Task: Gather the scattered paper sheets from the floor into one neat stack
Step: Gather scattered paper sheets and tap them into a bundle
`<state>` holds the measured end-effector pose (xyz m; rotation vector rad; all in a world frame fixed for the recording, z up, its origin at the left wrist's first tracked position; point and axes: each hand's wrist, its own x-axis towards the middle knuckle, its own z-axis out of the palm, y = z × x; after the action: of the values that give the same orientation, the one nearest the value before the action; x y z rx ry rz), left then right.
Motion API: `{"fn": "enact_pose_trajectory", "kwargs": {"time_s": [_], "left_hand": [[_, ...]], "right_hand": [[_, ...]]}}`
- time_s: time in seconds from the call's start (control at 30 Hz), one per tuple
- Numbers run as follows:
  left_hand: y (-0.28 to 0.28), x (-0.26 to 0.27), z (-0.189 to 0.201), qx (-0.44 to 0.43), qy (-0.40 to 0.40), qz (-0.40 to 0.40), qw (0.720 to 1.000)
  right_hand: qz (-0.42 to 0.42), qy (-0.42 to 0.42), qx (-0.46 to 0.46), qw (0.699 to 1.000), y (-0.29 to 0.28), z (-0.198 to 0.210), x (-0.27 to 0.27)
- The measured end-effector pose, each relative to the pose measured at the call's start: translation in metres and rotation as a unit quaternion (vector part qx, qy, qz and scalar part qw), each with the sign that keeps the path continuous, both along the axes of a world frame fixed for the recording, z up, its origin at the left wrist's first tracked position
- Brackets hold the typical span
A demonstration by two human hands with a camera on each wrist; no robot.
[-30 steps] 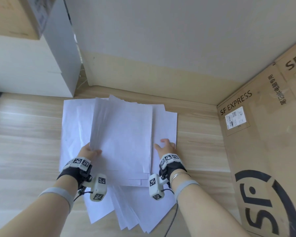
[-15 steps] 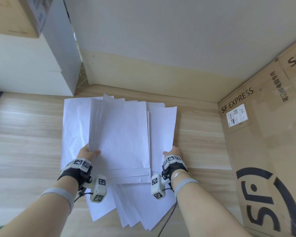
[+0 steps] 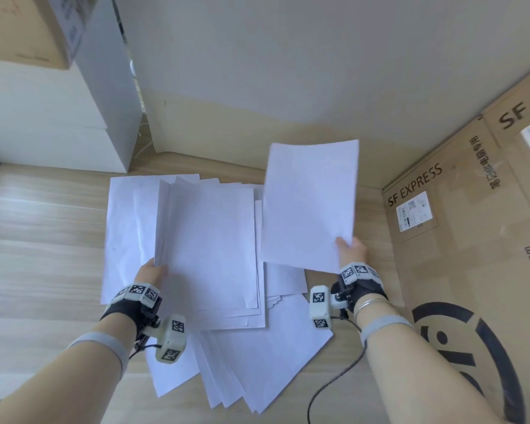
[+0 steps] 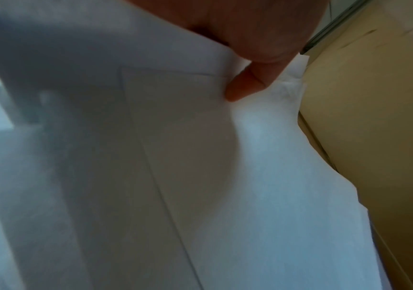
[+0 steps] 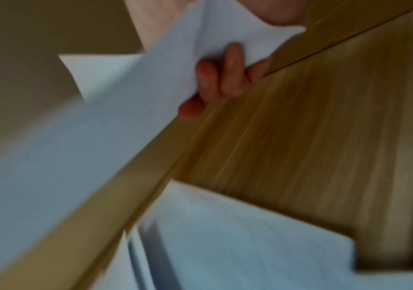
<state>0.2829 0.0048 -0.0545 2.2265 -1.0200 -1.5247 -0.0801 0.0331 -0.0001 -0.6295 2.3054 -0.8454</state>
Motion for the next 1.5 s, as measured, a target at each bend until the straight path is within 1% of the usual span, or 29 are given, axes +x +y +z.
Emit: {"fn": "enact_pose_trajectory", "kwargs": {"time_s": [0.13, 0.27, 0.33, 0.4, 0.43, 0.47, 0.53, 0.6, 0.63, 0.73, 0.8, 0.9, 1.03, 1.1, 1.17, 1.27, 1.4, 1.47, 1.5], "left_hand": [[-0.001, -0.001, -0.002, 0.003, 0.013, 0.021, 1.000], [0.001, -0.002, 0.000, -0.004, 0.079, 0.043, 0.996], [0.002, -0.002, 0.003, -0.007, 0.070, 0.019, 0.997], [0.004, -0.002, 0.005, -0.018, 0.050, 0.002, 0.999], [0.005, -0.002, 0.005, -0.026, 0.049, -0.001, 0.998], [0.005, 0.000, 0.004, -0.034, 0.046, -0.002, 0.998], [0.006, 0.006, 0.004, -0.049, 0.031, 0.000, 0.998], [0.005, 0.015, 0.005, -0.059, 0.022, 0.017, 0.998], [0.005, 0.020, 0.005, -0.062, 0.023, 0.026, 0.997], [0.010, 0.036, 0.001, -0.065, 0.042, 0.067, 0.995], [0.012, 0.045, -0.001, -0.064, 0.058, 0.099, 0.991], [0.009, 0.049, -0.003, -0.061, 0.066, 0.106, 0.990], [0.007, 0.049, -0.004, -0.069, 0.053, 0.106, 0.991], [0.007, 0.048, -0.005, -0.065, 0.048, 0.101, 0.992], [0.008, 0.048, -0.005, -0.064, 0.049, 0.097, 0.992], [0.008, 0.046, -0.005, -0.065, 0.048, 0.095, 0.992], [0.006, 0.043, -0.005, -0.063, 0.042, 0.089, 0.993], [0.006, 0.040, -0.006, -0.062, 0.042, 0.085, 0.994], [0.005, 0.037, -0.005, -0.064, 0.042, 0.083, 0.994]], "right_hand": [[0.137, -0.041, 0.037, 0.989, 0.005, -0.021, 0.055], [0.216, -0.053, 0.135, 0.966, 0.018, -0.037, 0.107], [0.258, -0.055, 0.176, 0.948, 0.017, -0.040, 0.124], [0.293, -0.060, 0.177, 0.938, 0.013, -0.041, 0.134], [0.299, -0.054, 0.168, 0.938, 0.010, -0.040, 0.134], [0.292, -0.036, 0.156, 0.943, 0.007, -0.040, 0.132], [0.240, 0.036, 0.150, 0.959, 0.000, -0.041, 0.117], [0.169, 0.085, 0.181, 0.965, -0.003, -0.040, 0.096], [0.145, 0.084, 0.206, 0.964, -0.003, -0.040, 0.088], [0.120, 0.044, 0.258, 0.958, -0.003, -0.039, 0.076], [0.114, 0.028, 0.253, 0.960, -0.002, -0.042, 0.079], [0.120, 0.001, 0.234, 0.965, -0.002, -0.047, 0.084], [0.139, 0.018, 0.239, 0.961, -0.002, -0.041, 0.085], [0.138, 0.012, 0.239, 0.961, -0.002, -0.033, 0.084], [0.114, -0.003, 0.210, 0.971, -0.002, -0.028, 0.077], [0.053, -0.011, 0.130, 0.990, -0.004, -0.018, 0.063], [-0.024, -0.030, 0.056, 0.998, -0.008, -0.006, 0.036], [-0.034, -0.060, 0.036, 0.997, -0.011, -0.008, 0.028], [-0.019, -0.073, 0.039, 0.996, -0.011, -0.008, 0.030]]}}
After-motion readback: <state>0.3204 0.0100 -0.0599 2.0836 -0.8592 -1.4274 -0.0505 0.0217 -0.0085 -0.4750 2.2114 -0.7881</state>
